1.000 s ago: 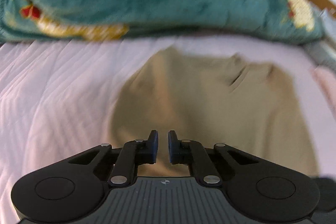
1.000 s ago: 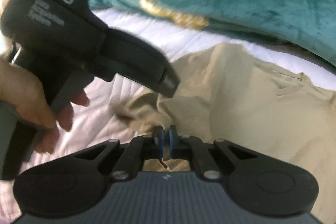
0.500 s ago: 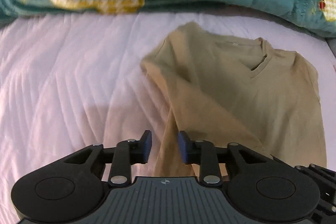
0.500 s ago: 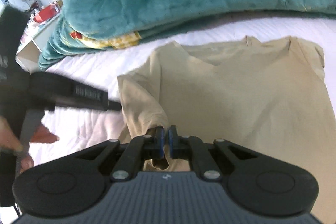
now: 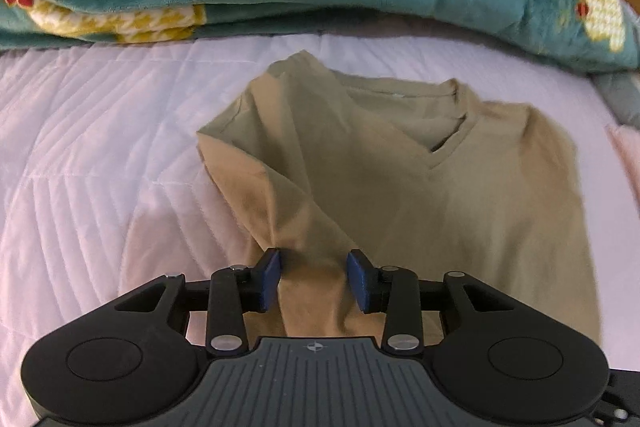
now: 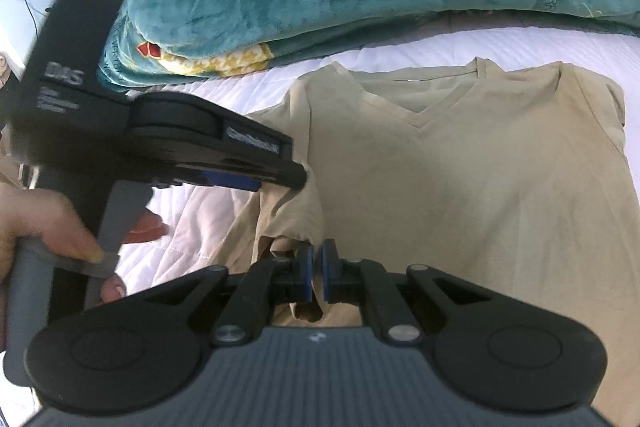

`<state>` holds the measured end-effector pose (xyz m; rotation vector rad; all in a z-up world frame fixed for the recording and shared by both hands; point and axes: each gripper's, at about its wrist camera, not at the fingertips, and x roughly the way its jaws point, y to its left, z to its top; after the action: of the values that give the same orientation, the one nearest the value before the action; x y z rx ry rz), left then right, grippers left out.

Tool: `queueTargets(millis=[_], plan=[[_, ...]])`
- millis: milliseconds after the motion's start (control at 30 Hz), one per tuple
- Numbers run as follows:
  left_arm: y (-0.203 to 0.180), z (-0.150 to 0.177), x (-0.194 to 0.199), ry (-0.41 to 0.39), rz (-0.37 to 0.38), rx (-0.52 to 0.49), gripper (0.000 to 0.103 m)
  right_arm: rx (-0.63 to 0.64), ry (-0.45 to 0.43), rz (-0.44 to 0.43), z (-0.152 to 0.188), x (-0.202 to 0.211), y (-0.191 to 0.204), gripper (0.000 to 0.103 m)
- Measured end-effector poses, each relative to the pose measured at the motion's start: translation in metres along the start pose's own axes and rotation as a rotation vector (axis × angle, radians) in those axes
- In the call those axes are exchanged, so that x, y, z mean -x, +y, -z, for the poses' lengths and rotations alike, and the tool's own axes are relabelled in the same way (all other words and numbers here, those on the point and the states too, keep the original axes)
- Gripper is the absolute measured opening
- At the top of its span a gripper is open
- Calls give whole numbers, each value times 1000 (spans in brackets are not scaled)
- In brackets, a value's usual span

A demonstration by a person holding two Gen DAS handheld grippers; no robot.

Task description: Fold clothes

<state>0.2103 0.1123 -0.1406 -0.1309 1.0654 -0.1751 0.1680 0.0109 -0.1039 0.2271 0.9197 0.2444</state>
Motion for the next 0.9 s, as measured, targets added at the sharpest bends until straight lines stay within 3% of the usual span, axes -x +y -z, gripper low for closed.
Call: queueTargets(millis=[100, 167, 233, 333, 633, 733, 900], plan=[[-2, -2, -3, -12, -28, -21, 39, 9, 6, -3, 0, -1, 1, 6], [-4, -3, -3, -15, -23, -29, 33, 19, 4, 0, 0, -1, 2, 6], [-6, -4, -3, -17, -14, -37, 20, 22, 0, 4, 0, -1, 2, 6], [-15, -10, 0, -22, -10, -58, 11, 7, -14, 12, -1, 2, -2, 6], [-79, -44, 12, -91, 59, -232, 11, -161, -117, 21, -7, 30, -30, 5], [-108, -47, -3, -71, 70, -307, 11, -240, -134, 69, -6, 35, -53, 5], [-140, -29, -39, -2, 45, -421, 11, -293, -79, 157, 7, 27, -86, 5]])
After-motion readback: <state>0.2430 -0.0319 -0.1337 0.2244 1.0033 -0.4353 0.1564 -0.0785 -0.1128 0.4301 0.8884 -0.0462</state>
